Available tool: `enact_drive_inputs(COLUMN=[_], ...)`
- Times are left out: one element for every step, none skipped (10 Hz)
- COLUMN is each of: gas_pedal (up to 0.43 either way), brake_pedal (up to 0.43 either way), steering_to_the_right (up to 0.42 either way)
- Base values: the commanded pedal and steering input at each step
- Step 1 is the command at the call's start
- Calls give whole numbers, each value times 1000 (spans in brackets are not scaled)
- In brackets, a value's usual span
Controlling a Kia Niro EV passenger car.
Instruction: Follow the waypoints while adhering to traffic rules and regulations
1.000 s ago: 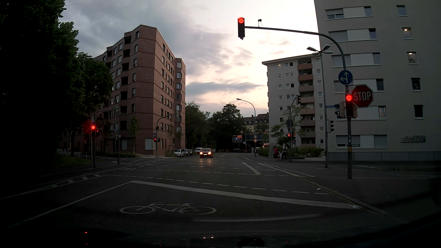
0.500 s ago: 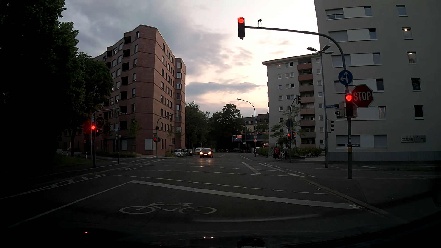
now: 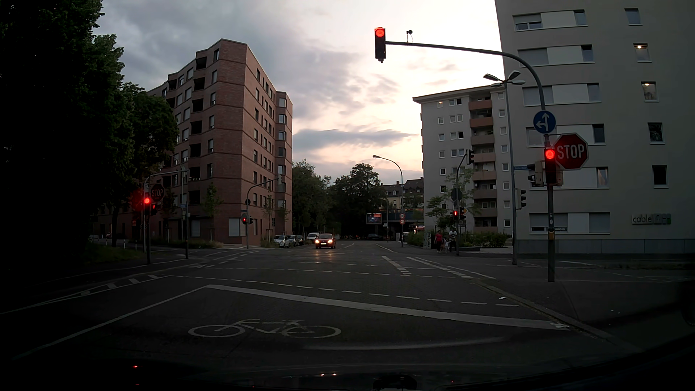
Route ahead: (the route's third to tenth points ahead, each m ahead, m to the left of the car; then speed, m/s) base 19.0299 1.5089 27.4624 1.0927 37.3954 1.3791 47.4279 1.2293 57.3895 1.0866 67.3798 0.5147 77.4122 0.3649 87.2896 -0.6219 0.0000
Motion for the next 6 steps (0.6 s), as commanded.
enact_drive_inputs(gas_pedal=[0, 0, 0, 0, 0, 0], brake_pedal=[207, 207, 207, 207, 207, 207], steering_to_the_right=[-8, -8, -8, -8, -8, -8])
